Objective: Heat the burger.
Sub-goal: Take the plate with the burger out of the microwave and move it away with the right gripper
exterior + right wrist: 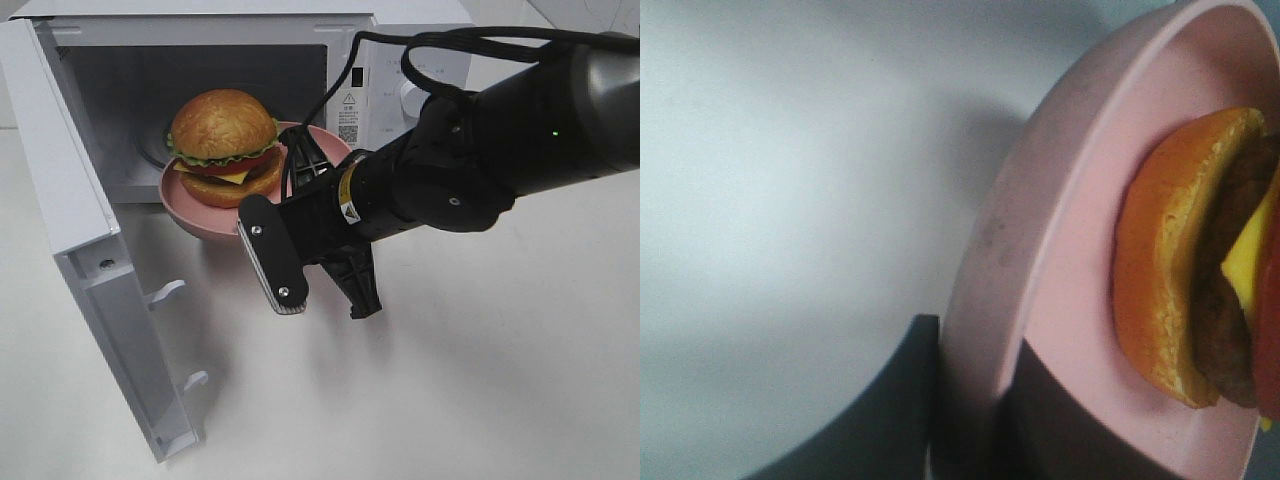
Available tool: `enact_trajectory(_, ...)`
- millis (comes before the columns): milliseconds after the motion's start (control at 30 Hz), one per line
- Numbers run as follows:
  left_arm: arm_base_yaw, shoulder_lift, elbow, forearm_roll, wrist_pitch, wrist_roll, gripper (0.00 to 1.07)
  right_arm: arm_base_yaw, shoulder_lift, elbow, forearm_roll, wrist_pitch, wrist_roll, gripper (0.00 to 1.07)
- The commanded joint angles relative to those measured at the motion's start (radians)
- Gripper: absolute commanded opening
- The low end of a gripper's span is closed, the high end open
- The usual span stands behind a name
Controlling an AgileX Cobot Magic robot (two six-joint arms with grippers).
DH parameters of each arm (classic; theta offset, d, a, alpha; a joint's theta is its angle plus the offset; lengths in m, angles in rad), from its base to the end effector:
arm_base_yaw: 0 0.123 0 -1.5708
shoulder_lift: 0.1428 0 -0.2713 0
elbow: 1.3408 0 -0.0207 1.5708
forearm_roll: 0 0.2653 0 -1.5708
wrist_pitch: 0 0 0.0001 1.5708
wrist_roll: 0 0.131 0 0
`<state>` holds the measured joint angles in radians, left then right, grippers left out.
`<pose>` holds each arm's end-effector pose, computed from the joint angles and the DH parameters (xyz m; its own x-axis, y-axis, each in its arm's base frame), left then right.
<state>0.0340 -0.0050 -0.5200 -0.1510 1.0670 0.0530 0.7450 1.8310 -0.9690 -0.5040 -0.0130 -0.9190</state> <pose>0.0539 -0.0154 0.2731 -0.4363 -0.0350 -0.8991 0.0760 0.9942 -0.0756 0.2972 0.2752 0.1111 0.5990 -0.7931 -0.1107 -0.6030 -0.3558 -0.7140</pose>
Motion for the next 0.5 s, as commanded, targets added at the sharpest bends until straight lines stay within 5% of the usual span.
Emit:
enact_trajectory(33,0.001,-0.015,0.002,0.002,0.002,-0.001,1.0,-0.001,-0.071,0.046,-0.009,-0.096,-0.004,0.0)
enact_trajectory(500,0.001,-0.015,0.002,0.002,0.002,-0.001,1.0,-0.001,-0.291,0.25,-0.005,-0.102,-0.004,0.0)
